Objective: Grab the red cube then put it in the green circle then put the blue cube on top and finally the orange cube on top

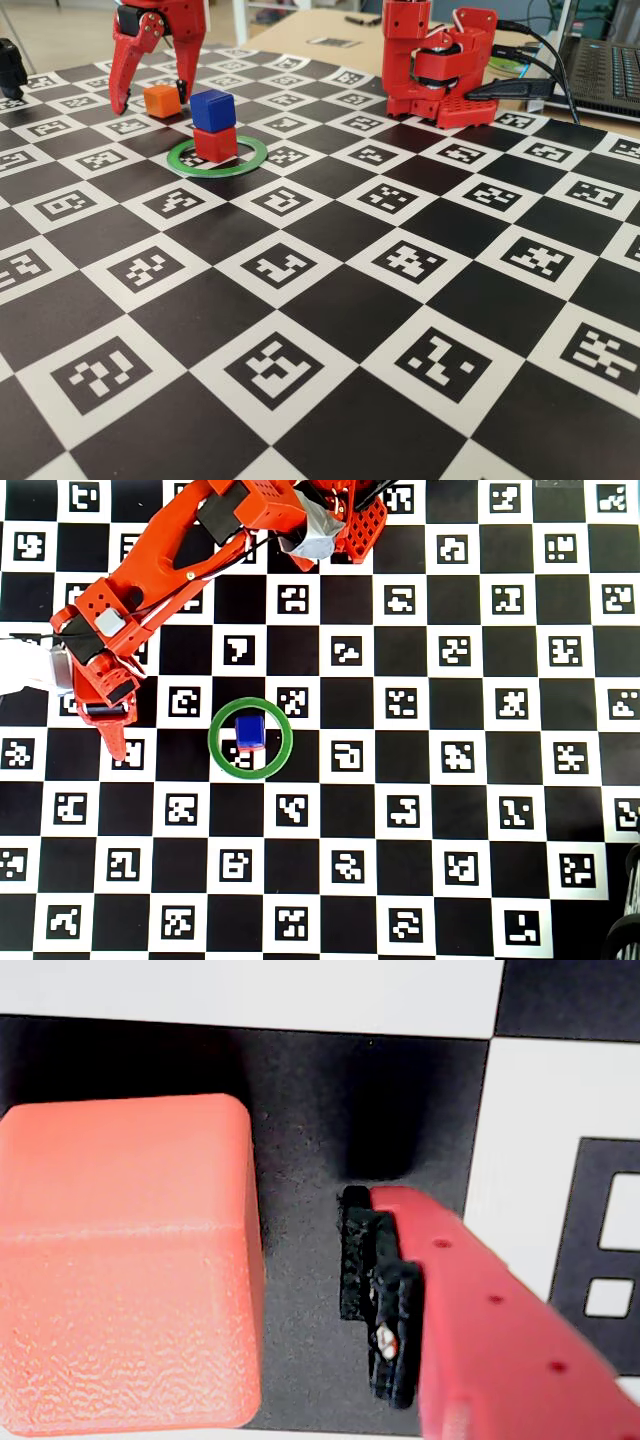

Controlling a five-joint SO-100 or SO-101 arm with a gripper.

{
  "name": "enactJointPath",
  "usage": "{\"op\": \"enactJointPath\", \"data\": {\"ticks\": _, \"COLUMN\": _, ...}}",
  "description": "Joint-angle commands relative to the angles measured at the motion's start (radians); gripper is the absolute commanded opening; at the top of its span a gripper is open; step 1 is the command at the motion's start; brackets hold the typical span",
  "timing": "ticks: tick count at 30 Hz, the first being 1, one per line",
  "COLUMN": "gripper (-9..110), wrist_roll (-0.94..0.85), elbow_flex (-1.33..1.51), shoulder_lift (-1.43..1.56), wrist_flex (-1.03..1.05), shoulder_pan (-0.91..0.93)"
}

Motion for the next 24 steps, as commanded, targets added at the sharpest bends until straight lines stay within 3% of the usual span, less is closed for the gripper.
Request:
{"op": "enactJointPath", "data": {"ticks": 1, "gripper": 31, "wrist_roll": 0.005, "elbow_flex": -0.008, "shoulder_lift": 0.052, "wrist_flex": -0.006, "shoulder_pan": -0.015}}
{"op": "enactJointPath", "data": {"ticks": 8, "gripper": 14, "wrist_roll": 0.008, "elbow_flex": -0.006, "shoulder_lift": 0.061, "wrist_flex": -0.017, "shoulder_pan": -0.015}}
{"op": "enactJointPath", "data": {"ticks": 24, "gripper": 13, "wrist_roll": 0.011, "elbow_flex": -0.011, "shoulder_lift": 0.176, "wrist_flex": 0.041, "shoulder_pan": -0.014}}
